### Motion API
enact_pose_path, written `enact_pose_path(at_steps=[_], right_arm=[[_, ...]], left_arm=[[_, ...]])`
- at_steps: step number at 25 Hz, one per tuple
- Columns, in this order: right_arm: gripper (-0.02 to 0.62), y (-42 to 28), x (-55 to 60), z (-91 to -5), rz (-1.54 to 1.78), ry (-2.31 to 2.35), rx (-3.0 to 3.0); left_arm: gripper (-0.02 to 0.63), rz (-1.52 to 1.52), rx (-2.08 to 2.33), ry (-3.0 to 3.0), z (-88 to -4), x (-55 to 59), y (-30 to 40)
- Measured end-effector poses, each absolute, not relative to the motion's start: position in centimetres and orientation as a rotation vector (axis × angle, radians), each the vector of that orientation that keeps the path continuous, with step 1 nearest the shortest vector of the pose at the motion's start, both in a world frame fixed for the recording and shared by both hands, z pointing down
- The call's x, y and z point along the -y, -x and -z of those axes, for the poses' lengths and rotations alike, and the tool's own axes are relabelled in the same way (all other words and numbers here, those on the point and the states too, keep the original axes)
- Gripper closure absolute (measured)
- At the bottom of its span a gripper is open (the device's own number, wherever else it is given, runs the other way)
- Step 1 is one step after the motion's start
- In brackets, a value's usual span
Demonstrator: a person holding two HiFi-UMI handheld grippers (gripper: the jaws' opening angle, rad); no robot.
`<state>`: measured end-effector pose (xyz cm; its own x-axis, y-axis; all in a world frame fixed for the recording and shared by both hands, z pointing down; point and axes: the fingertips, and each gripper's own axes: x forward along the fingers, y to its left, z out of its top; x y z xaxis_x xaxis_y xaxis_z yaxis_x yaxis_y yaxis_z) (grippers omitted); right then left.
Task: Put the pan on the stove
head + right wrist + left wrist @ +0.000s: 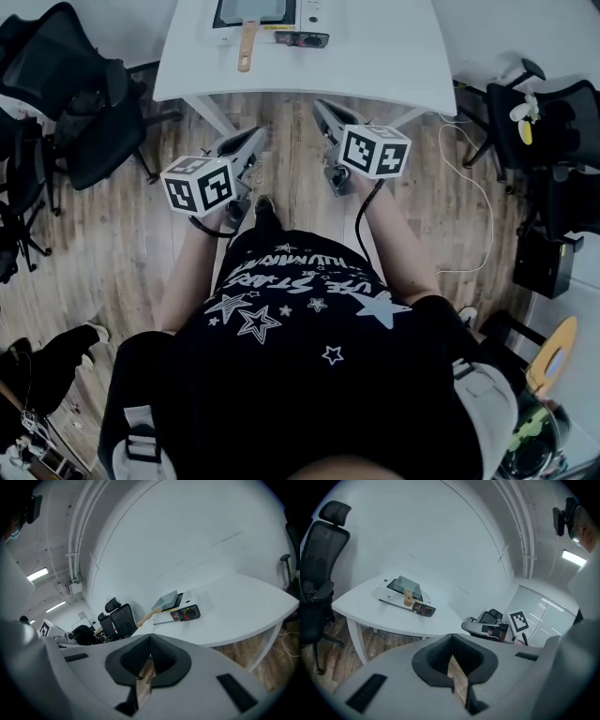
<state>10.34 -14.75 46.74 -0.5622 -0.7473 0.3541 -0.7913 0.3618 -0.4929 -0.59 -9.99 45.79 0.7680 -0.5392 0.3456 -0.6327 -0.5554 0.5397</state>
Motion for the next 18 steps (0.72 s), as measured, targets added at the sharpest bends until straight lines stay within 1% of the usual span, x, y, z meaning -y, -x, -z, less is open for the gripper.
enact_pose_path(at_steps=[18], right_arm=[[0.588,-13.0,4.3,-47.1,-0.95,-1.364,2.547]], left_arm=[[0.598,-0.206,0.955,-2.297,-45.7,-0.4,-2.3]])
